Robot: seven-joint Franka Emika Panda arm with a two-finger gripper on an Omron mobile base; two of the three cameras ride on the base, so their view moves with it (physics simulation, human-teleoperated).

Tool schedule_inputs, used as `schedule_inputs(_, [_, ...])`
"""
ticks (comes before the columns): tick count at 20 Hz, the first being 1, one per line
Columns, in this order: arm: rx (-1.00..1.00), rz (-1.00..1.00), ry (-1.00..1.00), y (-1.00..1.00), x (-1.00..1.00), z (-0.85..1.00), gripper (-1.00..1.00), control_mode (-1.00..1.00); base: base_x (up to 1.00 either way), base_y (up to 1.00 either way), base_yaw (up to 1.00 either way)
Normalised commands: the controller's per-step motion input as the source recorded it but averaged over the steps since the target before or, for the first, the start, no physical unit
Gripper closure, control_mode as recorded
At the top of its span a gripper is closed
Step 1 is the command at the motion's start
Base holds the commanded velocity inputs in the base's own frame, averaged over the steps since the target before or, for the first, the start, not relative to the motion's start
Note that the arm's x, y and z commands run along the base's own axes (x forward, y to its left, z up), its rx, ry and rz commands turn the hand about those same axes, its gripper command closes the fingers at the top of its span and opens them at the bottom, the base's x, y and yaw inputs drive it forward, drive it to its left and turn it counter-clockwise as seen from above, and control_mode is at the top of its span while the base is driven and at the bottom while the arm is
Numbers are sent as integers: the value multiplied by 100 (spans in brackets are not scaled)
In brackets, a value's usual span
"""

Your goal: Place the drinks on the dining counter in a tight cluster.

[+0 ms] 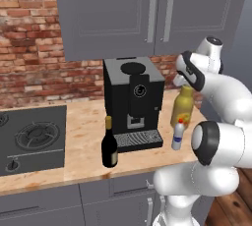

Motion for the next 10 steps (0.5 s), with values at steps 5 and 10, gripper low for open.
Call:
schedule_inputs(5, [0,0,4,-35,-3,34,100,-100,0,0,0])
schedule_inputs(10, [0,-3,5,-49,-1,25,100,-100,0,0,0])
